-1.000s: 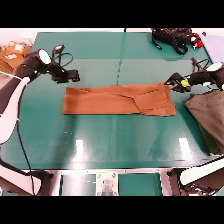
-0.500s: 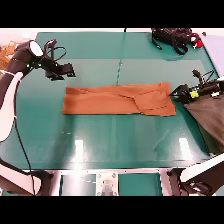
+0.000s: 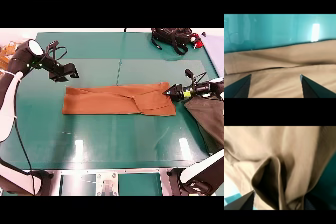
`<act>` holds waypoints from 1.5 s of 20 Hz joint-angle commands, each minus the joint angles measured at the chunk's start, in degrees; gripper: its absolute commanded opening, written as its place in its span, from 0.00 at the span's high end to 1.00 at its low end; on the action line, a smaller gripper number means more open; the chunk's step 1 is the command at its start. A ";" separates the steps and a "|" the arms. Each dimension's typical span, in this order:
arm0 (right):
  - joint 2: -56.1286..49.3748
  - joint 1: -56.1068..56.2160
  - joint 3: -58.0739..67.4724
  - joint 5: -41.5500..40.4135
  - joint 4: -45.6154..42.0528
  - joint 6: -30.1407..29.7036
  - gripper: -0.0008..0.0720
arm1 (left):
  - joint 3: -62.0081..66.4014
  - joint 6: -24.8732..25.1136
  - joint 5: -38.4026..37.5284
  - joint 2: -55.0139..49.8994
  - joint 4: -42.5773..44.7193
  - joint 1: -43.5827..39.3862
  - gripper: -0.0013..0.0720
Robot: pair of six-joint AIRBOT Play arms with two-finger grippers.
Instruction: Fold the shirts.
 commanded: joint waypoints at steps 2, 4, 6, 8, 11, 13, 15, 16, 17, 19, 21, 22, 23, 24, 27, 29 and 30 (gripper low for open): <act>-0.48 2.10 0.04 -7.17 -0.07 1.29 0.51 | 0.07 0.04 -0.20 -0.02 -3.58 -0.11 0.01; -0.48 2.58 0.04 -7.76 -0.39 2.23 0.83 | 0.07 0.09 -0.22 -0.02 -5.68 -0.11 0.01; -0.46 3.13 0.09 -7.65 -2.10 3.50 0.96 | 0.04 0.09 -0.04 -0.04 -8.57 -0.13 0.01; 0.00 3.45 0.24 -7.02 -3.08 4.96 0.96 | 0.04 1.31 0.63 -0.04 -9.16 -1.57 0.60; 3.63 4.20 0.26 -5.99 -3.08 5.18 0.96 | -0.09 5.03 4.11 -0.17 -9.16 -6.73 0.95; 8.35 4.87 0.42 -4.33 -3.08 6.64 0.96 | -1.36 5.05 10.03 -0.48 -9.18 -12.02 0.95; 13.57 5.53 1.27 -1.14 -3.04 8.85 0.96 | -1.42 5.03 14.86 -2.91 -9.31 -18.16 0.95; 16.59 6.21 1.97 0.63 -3.02 10.40 0.96 | -1.42 5.03 17.29 -4.72 -9.86 -21.49 0.95; 19.37 7.02 2.69 2.40 -2.93 12.04 0.96 | -1.42 5.03 19.63 -6.62 -11.04 -24.35 0.95; 24.87 9.46 4.50 5.75 -2.32 14.91 0.96 | -1.42 5.05 24.76 -10.54 -14.84 -29.44 0.95; 29.03 12.59 6.78 7.58 -2.34 16.81 0.96 | -1.25 5.05 28.28 -13.97 -17.88 -33.05 0.95; 30.36 14.08 7.98 7.80 -2.36 17.33 0.96 | -1.22 5.03 29.14 -15.52 -19.15 -34.27 0.95; 31.21 15.65 9.11 7.87 -2.40 17.88 0.96 | -1.14 5.03 29.42 -16.61 -20.83 -35.04 0.95; 31.63 16.92 9.79 8.02 -2.40 18.73 0.96 | -1.18 5.03 29.64 -17.62 -22.53 -35.47 0.95; 31.50 19.52 10.12 7.89 -2.54 19.30 0.96 | -1.11 5.03 29.29 -18.21 -24.59 -35.60 0.95; 30.69 20.28 10.12 7.39 -2.64 19.28 0.96 | 0.22 5.07 26.14 -18.10 -24.55 -34.51 0.95; 30.18 20.46 10.10 7.32 -2.64 19.21 0.96 | 1.44 5.18 22.93 -17.99 -24.46 -33.42 0.95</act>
